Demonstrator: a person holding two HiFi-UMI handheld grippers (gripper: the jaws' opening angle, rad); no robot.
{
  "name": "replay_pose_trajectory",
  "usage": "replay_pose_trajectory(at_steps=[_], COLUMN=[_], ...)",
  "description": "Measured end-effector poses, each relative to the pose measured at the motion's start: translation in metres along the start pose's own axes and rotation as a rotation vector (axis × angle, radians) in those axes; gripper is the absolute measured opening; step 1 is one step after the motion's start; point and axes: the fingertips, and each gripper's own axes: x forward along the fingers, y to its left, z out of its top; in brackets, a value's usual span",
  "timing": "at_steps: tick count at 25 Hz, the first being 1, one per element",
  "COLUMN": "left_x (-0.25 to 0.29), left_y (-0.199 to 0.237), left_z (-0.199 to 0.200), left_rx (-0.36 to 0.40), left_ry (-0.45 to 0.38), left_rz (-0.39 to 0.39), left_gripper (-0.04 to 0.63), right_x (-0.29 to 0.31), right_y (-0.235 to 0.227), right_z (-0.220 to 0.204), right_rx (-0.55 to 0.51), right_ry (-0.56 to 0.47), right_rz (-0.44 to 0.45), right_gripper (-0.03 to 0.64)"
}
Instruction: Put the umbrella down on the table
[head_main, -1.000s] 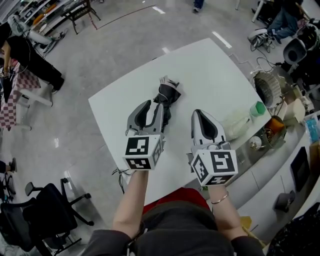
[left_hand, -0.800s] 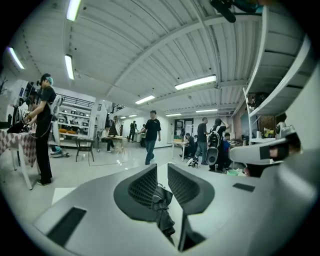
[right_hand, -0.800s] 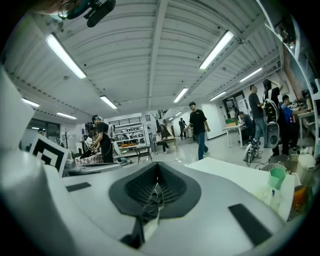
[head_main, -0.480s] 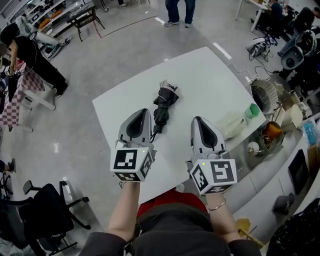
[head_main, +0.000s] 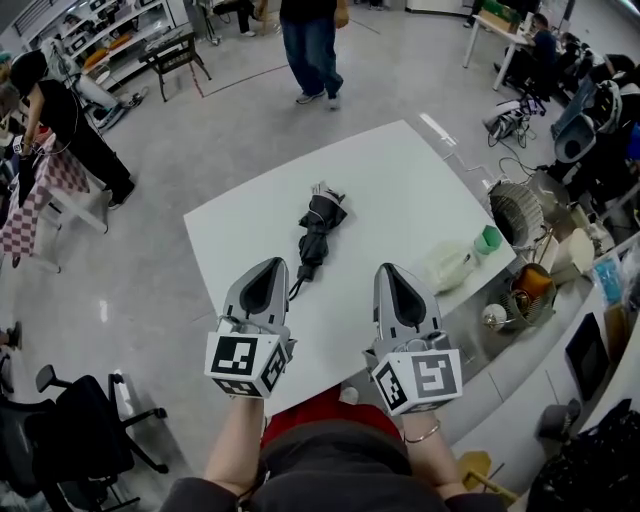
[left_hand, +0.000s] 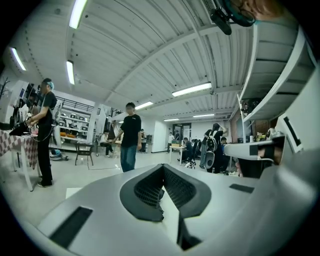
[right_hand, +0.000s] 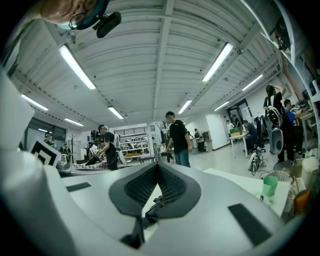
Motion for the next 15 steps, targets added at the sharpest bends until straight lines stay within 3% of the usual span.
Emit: replay_pose_trajectory(at_steps=[15], left_x=[-0.035], left_y=[-0.012], left_z=[-0.001], left_rx=[0.017], left_ry=[-0.009], left_rz=[-0.007], left_gripper=[0.014], right_x=[-0.021], right_y=[0.016], right_z=[0.006], right_rx=[-0.011], right_ry=[-0.023], right_rz=[0.011], right_gripper=[0.018])
